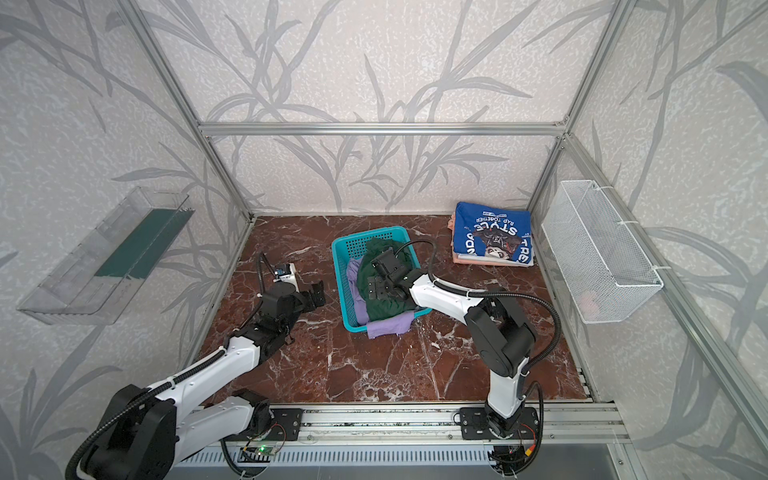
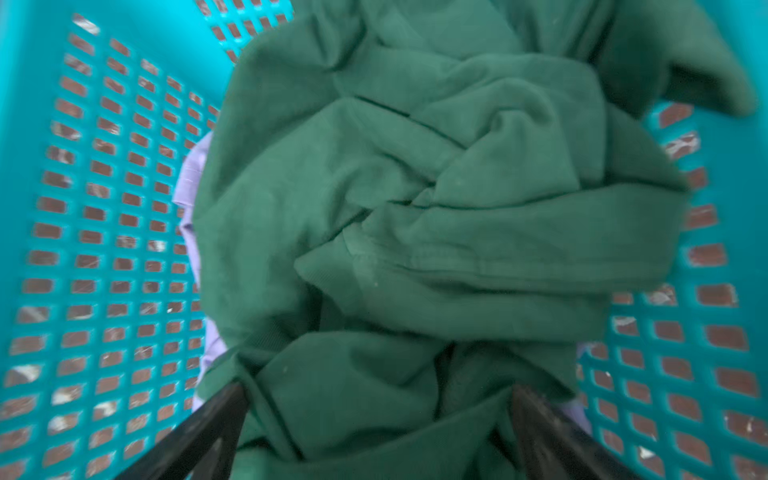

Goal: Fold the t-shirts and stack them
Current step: 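Reach the right gripper into the teal basket and grasp the green t-shirt, then lift the green t-shirt with the right gripper while the left gripper nears the basket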

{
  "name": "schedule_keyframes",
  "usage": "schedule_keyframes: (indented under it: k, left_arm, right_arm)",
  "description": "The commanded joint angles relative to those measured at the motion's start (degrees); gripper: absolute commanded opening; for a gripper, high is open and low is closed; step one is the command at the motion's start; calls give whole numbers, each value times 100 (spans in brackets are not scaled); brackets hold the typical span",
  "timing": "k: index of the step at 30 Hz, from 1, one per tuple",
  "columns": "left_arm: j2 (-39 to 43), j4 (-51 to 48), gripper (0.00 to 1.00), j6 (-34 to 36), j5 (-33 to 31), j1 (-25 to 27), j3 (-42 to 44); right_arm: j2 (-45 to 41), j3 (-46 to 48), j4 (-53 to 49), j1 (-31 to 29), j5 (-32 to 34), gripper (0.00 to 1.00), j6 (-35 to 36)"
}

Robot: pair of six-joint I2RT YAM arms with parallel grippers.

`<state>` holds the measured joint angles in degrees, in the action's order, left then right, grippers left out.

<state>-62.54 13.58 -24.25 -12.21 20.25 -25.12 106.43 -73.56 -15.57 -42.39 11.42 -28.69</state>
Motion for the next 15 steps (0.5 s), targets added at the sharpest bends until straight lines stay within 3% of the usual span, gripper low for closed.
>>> schedule_keyframes:
  k: [1,7,12,14,15]
  left_arm:
    - [183,-61,99,-134,72,23,56]
    - [403,-94,99,-96,92,23,120]
    - [470,-65,99,-119,138,23,188]
    - [479,-88,99,-103,156,23,160]
    - [487,-99,99,-87,166,23,152]
  right_arm:
    - [255,-446,-217,-15,226,97,47]
    - [667,-887,-476,35,212,72,107]
    - [889,-1376,-923,327,-455,15,240]
    - [865,-1572,-1199,458,-503,0,265]
    - [813,-1647,-1316,519,-516,0,275]
